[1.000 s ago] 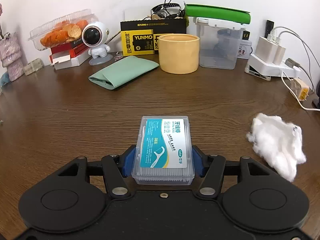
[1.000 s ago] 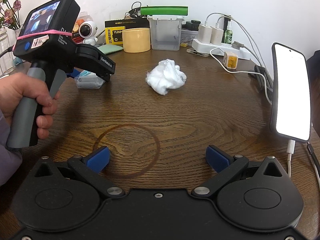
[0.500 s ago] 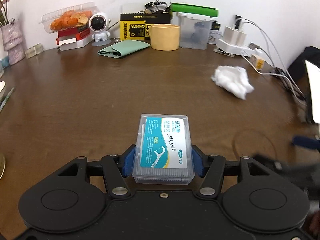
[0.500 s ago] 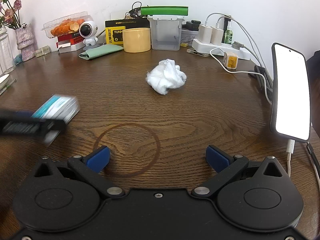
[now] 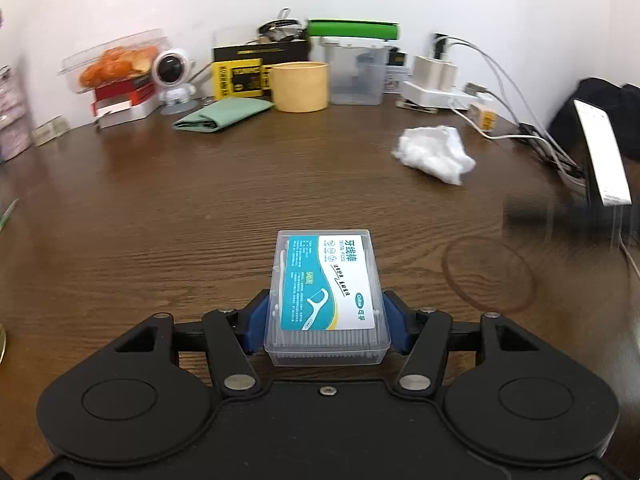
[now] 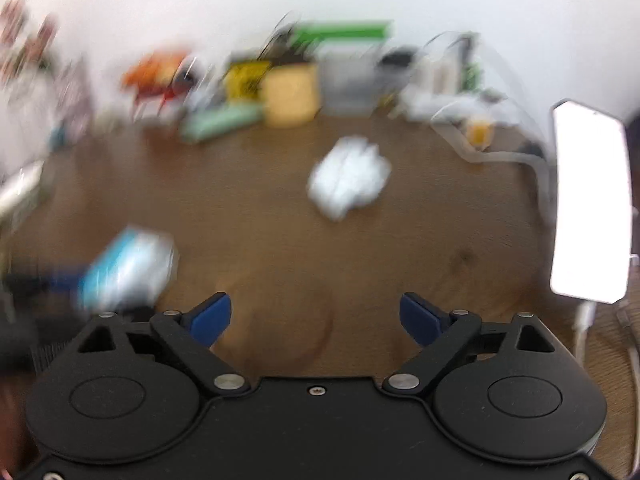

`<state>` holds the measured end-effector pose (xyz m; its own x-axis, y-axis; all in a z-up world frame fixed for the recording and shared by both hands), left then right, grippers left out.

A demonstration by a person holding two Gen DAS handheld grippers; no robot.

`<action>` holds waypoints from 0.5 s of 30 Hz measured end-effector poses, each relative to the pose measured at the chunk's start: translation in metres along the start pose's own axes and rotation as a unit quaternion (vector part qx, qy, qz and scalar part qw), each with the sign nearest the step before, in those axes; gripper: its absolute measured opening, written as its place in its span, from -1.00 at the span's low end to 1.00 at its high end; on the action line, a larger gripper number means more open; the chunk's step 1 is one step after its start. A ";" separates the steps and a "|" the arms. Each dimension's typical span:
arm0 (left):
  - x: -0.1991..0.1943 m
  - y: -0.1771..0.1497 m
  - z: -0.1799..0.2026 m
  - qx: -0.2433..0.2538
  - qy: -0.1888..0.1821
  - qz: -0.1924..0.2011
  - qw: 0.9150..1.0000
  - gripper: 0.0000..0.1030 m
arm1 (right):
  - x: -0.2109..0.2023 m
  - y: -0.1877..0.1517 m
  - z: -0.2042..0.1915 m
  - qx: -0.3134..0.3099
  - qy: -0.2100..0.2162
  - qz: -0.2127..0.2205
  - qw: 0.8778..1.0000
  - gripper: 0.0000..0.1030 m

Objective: Clean container
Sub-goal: 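Grasp the white cotton wad with the right tool while the left holds the box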

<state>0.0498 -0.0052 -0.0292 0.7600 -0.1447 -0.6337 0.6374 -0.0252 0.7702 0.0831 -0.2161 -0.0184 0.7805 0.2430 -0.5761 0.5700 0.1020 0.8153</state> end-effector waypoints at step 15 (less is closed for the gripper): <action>0.003 -0.001 0.001 0.021 -0.035 -0.005 0.999 0.11 | 0.122 0.098 0.026 -0.072 0.032 -0.047 0.996 -0.46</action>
<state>0.0507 -0.0070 -0.0318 0.7419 -0.2130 -0.6358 0.6377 -0.0691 0.7672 0.2408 -0.2016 -0.0103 0.7050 0.2872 -0.6485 0.5932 0.2624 0.7611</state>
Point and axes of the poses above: each gripper's, at about its wrist camera, not at the fingertips, and x roughly the way its jaws point, z to its right, y to its top, the point moved 6 cm from there along x, roughly the way its jaws point, and after that the axes turned 6 degrees about -x, right-handed, at the moved point
